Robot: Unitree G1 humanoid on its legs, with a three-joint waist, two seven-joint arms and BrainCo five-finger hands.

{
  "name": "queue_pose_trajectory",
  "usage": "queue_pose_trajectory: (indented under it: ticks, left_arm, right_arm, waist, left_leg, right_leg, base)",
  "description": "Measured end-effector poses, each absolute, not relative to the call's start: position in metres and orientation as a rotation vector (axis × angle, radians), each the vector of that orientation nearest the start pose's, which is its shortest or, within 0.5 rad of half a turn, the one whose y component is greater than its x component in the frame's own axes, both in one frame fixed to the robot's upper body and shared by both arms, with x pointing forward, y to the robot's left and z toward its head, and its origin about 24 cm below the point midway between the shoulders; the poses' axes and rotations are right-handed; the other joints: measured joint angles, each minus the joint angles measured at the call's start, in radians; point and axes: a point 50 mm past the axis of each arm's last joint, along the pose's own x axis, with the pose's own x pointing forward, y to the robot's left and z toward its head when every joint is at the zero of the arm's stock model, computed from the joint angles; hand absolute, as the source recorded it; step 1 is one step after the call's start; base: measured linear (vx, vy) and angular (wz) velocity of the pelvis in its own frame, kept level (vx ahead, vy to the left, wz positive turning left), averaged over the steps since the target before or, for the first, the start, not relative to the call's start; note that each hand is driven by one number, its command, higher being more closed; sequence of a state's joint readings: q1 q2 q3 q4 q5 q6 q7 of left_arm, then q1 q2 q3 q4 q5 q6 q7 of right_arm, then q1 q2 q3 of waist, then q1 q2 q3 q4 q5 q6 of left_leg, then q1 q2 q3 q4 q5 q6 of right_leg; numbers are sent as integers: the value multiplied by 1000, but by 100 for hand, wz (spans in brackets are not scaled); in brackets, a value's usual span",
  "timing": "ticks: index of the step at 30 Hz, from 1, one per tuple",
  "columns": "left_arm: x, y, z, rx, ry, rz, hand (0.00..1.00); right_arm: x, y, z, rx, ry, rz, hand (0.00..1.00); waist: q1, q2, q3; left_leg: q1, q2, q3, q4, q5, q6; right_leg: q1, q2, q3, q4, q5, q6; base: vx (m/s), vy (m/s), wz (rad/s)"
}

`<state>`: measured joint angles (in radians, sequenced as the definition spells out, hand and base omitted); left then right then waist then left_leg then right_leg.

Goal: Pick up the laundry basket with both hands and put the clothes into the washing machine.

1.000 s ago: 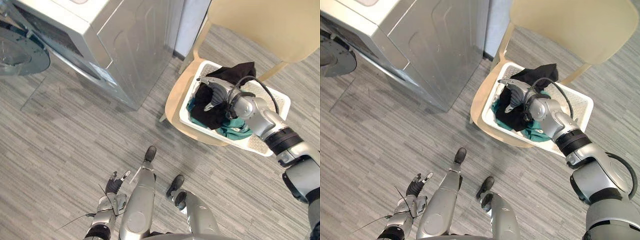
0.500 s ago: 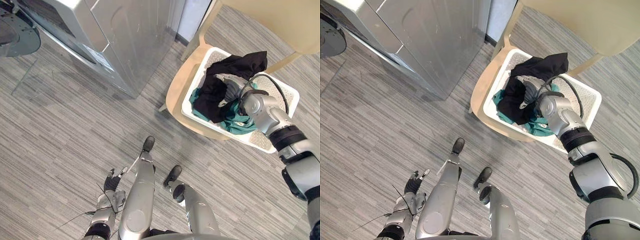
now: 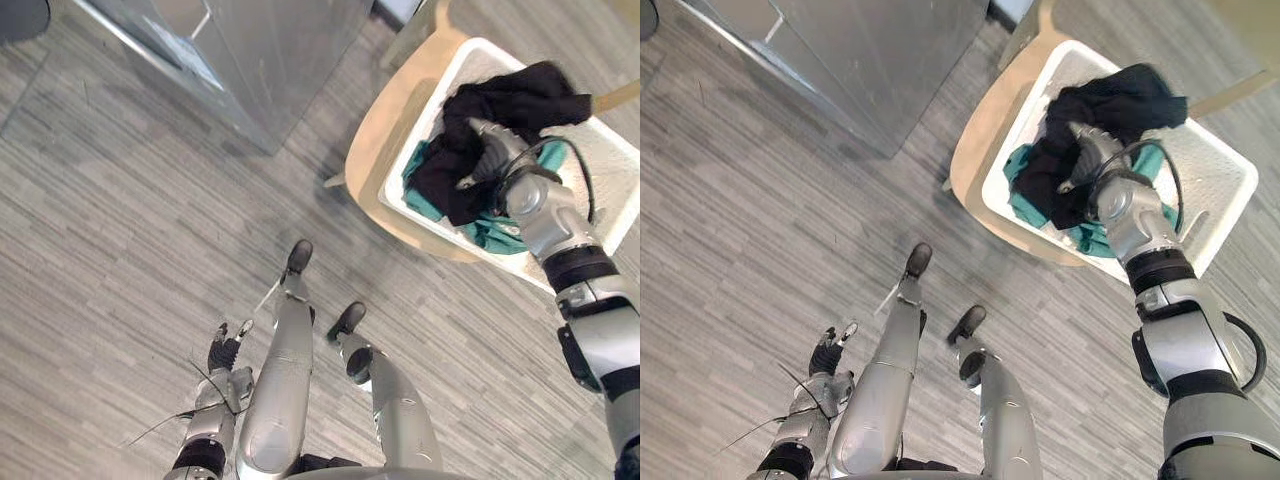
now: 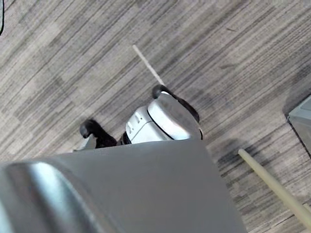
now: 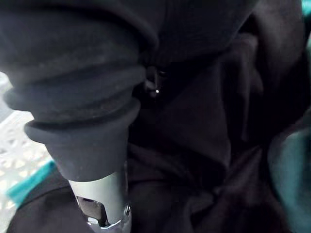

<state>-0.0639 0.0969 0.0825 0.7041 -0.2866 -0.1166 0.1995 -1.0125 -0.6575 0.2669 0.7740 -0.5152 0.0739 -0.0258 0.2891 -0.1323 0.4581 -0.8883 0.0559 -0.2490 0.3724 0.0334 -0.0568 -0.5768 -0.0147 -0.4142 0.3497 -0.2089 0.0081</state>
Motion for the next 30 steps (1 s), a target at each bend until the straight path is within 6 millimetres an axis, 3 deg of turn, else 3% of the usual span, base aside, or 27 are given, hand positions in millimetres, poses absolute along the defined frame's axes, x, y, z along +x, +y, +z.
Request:
queue_pose_trajectory:
  ticks: [6, 7, 13, 16, 26, 30]
  left_arm:
    - [220, 203, -78, -183, 493, 404, 0]
    - [220, 203, -78, -191, 490, 409, 0]
    - [219, 205, -78, -230, 486, 456, 0]
    - [220, 205, -78, -254, 481, 473, 0]
    - [219, 205, -80, -280, 494, 491, 0]
    - [214, 209, -87, -286, 528, 519, 0]
  right_arm:
    - [397, -261, 264, -1140, -184, -385, 0]
    - [397, -263, 267, -1124, -183, -404, 100]
    - [394, -271, 282, -1072, -209, -484, 100]
    - [395, -273, 280, -1063, -192, -483, 100]
    - [403, -253, 252, -1052, -146, -354, 100]
    - [398, -233, 264, -987, -269, -321, 100]
  waist:
    - [3, 10, 17]
    - [6, 13, 19]
    - [18, 26, 28]
    - [29, 26, 27]
    - [20, 27, 26]
    - [-7, 27, 25]
  left_leg:
    - [-78, -22, -27, 33, -3, -4]
    - [-87, -22, -27, 42, -4, -4]
    - [-129, -22, -41, 65, -8, -11]
    - [-126, -22, -46, 65, -3, -17]
    - [-31, -21, -39, 60, 1, -24]
    - [30, -19, -12, 56, 1, -23]
  right_leg:
    - [-76, -21, -27, 62, -32, -7]
    - [-87, -23, -27, 74, -34, -9]
    - [-128, -22, -36, 104, -42, -21]
    - [-127, -23, -42, 117, -48, -25]
    - [-55, -34, -34, 159, -77, -34]
    - [-13, -44, -11, 176, -80, -31]
  base:
    - [38, 10, 10]
    - [0, 0, 0]
    - [18, 9, -2]
    - [60, -5, 7]
    - [54, -37, 5]
    - [-2, -22, -6]
